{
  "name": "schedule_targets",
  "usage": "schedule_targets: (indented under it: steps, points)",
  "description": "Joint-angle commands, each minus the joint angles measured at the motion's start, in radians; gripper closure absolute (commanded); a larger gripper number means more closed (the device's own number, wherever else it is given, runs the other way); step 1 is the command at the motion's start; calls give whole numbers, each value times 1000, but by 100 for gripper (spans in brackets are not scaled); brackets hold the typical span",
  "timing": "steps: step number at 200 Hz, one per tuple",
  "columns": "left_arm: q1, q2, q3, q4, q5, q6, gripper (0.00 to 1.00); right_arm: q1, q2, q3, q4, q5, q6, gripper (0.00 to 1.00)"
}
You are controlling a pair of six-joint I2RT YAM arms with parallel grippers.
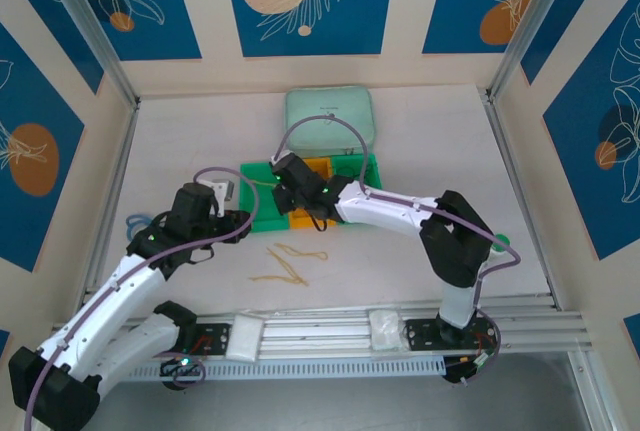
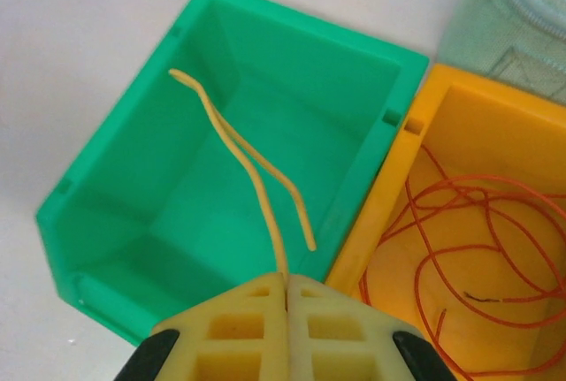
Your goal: Untangle the cables
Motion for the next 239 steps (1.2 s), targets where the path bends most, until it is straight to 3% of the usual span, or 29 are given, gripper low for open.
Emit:
schedule_targets:
  steps: [1, 121, 176, 239]
  points:
    - [15, -16, -10, 7, -26, 3, 59, 7, 16, 30, -25, -17, -23, 100]
    - [16, -13, -17, 16, -16, 14, 59, 4, 67, 89, -120, -161, -3, 97]
    - [16, -4, -18, 25, -5, 12, 59, -43, -32, 21, -101, -279, 47, 89]
    - [18, -2, -17, 34, -2, 17, 58, -184, -249, -216, 7, -431, 147, 87]
